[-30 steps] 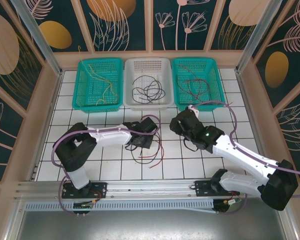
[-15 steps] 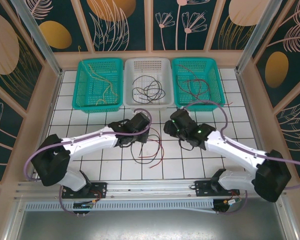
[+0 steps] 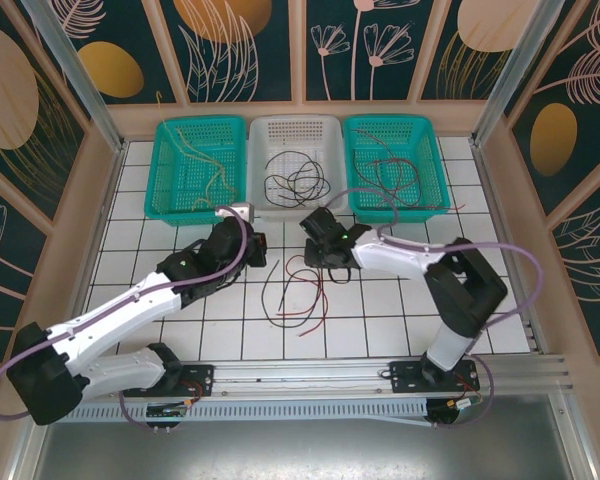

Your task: Untangle the cables

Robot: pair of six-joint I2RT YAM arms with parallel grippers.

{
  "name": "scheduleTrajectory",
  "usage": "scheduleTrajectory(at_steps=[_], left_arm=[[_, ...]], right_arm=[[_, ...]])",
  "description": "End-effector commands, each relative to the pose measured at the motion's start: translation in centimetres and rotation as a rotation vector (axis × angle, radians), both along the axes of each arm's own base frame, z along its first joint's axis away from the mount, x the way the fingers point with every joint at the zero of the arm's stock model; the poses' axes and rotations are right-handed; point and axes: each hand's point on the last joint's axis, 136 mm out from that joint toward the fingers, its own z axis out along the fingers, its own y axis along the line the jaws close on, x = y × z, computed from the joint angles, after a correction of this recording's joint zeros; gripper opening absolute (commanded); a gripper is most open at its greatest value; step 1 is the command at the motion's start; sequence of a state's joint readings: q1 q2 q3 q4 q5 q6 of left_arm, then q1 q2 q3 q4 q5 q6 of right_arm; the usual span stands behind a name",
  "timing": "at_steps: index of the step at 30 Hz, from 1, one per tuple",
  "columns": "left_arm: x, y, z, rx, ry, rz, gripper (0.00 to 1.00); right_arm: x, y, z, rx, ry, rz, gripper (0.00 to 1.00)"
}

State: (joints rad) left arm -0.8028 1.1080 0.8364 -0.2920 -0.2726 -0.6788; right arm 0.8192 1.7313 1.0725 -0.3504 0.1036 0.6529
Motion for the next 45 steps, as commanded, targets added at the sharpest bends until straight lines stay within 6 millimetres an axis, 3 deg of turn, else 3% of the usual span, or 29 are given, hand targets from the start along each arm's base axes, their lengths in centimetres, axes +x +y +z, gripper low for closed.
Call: scheduleTrajectory(at_steps=[1, 8, 12, 16, 19, 25, 29, 33, 36, 41, 45], left_arm=[[0.2, 1.4, 0.8, -0.036, -0.035, 0.067, 0.00], [-0.4, 2.9, 2.5, -0.079, -0.079, 0.096, 0.00], [-0.6, 3.0, 3.0, -0.100, -0.092, 0.098, 0.00], [-0.5, 2.9, 3.1, -0.113, -0.099, 0.098, 0.00], [-0.5, 2.9, 3.5, -0.120, -0.105, 0.100, 0.00], [-0.4, 1.4, 4.7, -0.208, -0.130, 0.053, 0.00], [-0.5, -0.7, 5.3, -0.281, -0.132, -0.029, 0.08], [0.0, -1.6, 4.6, -0.285, -0.116, -0.042, 0.15], [0.0, -3.1, 4.3, -0.315, -0.100, -0.093, 0.26], [-0.4, -6.0, 6.1, -0.417, -0.127, -0.226, 0.44], [-0.6, -7.9, 7.6, -0.488, -0.155, -0.316, 0.47]], right_arm=[[-0.1, 0.6, -2.1, -0.076, 0.035, 0.086, 0.32], [-0.1, 0.4, -4.0, -0.126, 0.095, 0.084, 0.31], [-0.2, 0.0, -4.6, -0.148, 0.118, 0.069, 0.14], [-0.1, 0.1, -3.4, -0.144, 0.071, 0.066, 0.00], [0.0, 0.1, -0.8, -0.146, -0.028, 0.055, 0.00], [-0.6, 0.2, 6.9, -0.064, -0.253, 0.031, 0.00], [-1.7, 0.2, 11.8, 0.032, -0.378, 0.027, 0.00], [-2.8, -0.2, 16.3, 0.121, -0.480, 0.016, 0.00], [-3.7, -0.3, 19.4, 0.180, -0.550, 0.024, 0.00], [-4.7, -0.4, 22.7, 0.237, -0.616, 0.040, 0.00], [-5.0, -0.7, 23.7, 0.252, -0.628, 0.031, 0.00]])
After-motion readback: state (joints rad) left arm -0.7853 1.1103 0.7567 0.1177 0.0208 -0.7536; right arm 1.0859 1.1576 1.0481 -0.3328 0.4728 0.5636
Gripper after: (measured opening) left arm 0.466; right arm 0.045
